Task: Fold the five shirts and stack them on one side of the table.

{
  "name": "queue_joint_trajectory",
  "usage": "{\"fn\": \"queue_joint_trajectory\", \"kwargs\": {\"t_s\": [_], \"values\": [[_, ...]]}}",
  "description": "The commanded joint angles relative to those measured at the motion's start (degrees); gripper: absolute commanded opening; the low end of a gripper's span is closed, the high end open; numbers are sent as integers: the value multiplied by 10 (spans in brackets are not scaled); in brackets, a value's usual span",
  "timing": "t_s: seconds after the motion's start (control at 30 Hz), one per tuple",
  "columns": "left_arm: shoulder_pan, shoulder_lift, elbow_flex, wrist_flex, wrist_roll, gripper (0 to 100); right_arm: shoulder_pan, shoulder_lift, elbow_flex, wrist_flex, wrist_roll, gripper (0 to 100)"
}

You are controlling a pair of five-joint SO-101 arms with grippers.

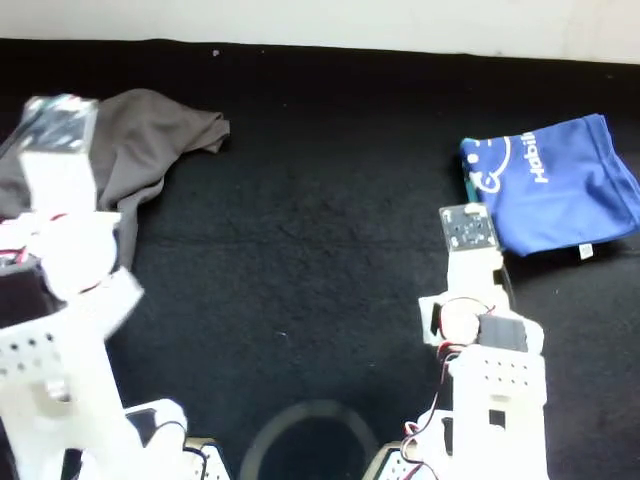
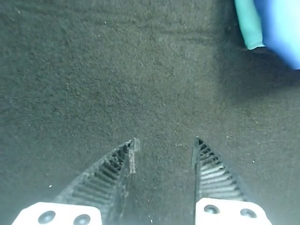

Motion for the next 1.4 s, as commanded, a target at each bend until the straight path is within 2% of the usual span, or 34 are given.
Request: {"fn": "queue_joint_trajectory", "kwargs": {"t_s": [0.0, 0.27, 0.57, 0.73, 0.9, 1.03, 1.1, 1.37], "values": [[117, 22, -155, 50, 10, 9, 7, -8, 11, -20, -5, 187], [267, 211, -400, 88, 84, 9, 6, -7, 12, -18, -5, 190], [443, 433, -600, 91, 103, 9, 8, -11, 12, -17, -5, 190], [492, 538, -691, 92, 102, 9, 69, -12, 7, -17, -5, 190], [497, 638, -720, 92, 99, 23, 136, -12, 11, -17, -4, 190], [464, 679, -722, 121, 101, 156, 149, -12, 15, -14, -4, 190], [444, 664, -722, 141, 101, 194, 145, -12, 18, -9, -4, 190], [327, 498, -693, 156, 98, 187, 107, -12, 19, -12, -5, 190]]}}
